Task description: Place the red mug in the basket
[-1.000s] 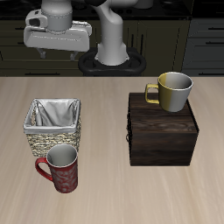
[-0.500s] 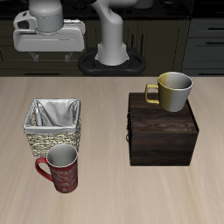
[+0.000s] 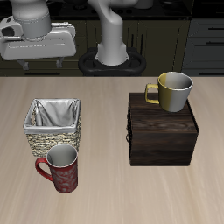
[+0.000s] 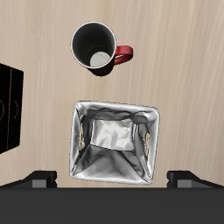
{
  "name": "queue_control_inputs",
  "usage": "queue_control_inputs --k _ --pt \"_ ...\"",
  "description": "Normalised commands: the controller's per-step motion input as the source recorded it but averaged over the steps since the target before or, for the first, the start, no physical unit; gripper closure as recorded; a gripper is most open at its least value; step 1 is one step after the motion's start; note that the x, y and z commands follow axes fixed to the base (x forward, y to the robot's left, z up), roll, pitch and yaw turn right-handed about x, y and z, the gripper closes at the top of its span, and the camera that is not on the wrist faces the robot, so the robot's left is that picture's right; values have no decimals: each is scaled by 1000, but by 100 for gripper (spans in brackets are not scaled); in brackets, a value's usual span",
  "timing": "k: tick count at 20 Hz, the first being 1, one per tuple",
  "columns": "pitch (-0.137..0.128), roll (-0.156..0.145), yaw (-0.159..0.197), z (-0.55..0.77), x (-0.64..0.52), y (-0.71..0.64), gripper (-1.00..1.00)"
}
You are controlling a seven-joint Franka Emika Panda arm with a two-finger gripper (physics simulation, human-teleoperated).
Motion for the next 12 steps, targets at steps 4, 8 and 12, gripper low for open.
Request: queue_control_inputs --k 4,8,12 --pt "25 22 -23 -39 478 -36 -100" --pt "2 -18 -28 -25 483 -36 -100" --pt "11 -17 -42 27 468 -144 -100"
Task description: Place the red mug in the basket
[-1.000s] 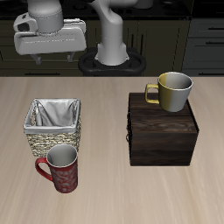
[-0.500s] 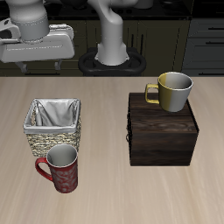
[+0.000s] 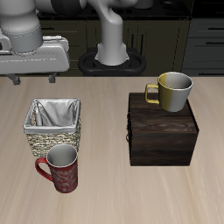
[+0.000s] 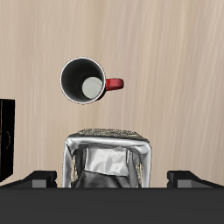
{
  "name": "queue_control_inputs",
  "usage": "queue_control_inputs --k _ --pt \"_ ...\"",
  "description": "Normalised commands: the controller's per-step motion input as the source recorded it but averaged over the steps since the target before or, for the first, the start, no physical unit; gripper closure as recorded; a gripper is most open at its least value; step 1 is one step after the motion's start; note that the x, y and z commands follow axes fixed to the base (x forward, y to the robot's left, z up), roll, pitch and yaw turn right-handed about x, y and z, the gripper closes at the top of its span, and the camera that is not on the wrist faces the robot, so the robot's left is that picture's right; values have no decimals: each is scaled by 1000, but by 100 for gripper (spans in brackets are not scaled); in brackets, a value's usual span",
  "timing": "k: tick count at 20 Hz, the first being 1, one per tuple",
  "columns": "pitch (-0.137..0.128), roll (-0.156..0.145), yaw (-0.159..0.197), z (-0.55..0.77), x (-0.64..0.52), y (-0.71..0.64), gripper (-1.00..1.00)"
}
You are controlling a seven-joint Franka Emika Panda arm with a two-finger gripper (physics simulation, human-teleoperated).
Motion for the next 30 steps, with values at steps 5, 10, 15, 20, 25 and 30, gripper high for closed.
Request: queue_control_inputs --k 5,10,15,20,25,30 --pt "15 -42 -41 -72 447 -187 -100" --pt "19 -35 -31 -97 323 -45 -100" --pt "4 -16 -17 -82 309 66 -100" --pt "-3 0 -34 -20 246 -44 -100" --pt "1 12 7 -169 155 18 -100" --pt "12 -5 -24 -309 36 -21 -100"
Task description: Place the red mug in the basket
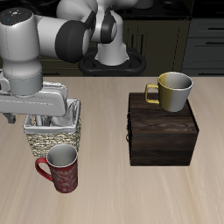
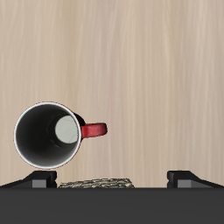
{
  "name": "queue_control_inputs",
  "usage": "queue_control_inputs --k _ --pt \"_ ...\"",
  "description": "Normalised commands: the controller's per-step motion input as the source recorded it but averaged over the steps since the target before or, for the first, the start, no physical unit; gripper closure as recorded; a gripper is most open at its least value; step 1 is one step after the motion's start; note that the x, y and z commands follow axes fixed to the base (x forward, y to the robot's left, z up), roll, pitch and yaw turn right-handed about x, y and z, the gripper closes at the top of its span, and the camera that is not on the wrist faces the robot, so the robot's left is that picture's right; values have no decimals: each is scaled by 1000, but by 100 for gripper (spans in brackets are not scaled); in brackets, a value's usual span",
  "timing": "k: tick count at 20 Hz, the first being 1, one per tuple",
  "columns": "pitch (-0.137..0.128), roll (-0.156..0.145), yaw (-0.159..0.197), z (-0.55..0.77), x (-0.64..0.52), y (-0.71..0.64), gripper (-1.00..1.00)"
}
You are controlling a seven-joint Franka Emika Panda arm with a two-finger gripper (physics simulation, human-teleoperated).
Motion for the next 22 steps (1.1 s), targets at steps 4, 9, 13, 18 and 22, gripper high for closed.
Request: queue_control_inputs --k 4,9,13,18,22 --pt "27 2 -23 -340 13 -4 -100" --pt "40 -25 -26 -443 80 -22 -100" --pt "18 26 -22 -302 30 214 -100" --pt "31 46 -45 -246 42 250 -100" --pt "25 16 7 -262 27 198 -100"
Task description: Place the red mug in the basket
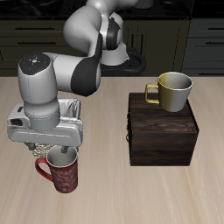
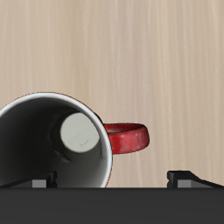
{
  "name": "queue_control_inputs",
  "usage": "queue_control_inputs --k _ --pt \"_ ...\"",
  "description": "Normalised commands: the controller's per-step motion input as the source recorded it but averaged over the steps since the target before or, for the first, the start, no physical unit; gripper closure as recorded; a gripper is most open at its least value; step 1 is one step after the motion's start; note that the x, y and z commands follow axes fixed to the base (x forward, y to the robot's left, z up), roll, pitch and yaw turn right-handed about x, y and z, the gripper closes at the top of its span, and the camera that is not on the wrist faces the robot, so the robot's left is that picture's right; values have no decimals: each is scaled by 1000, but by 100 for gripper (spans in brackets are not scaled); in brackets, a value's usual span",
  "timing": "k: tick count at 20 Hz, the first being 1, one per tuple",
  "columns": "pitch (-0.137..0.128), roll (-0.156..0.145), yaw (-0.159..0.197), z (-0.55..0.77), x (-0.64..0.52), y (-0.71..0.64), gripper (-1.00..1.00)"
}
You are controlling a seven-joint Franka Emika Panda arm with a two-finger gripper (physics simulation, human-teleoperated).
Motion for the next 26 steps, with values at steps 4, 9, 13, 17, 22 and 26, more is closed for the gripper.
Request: queue_control_inputs --k 4,9,13,17,22,26 --pt "46 2 -30 -336 71 -33 -100" --pt "56 -25 -39 -417 -12 -69 100" --pt "6 0 -70 -55 -216 96 100" --pt "-37 80 -59 204 -248 256 100" --pt "-49 42 -32 136 -80 187 100" --pt "-63 30 -25 220 38 97 100"
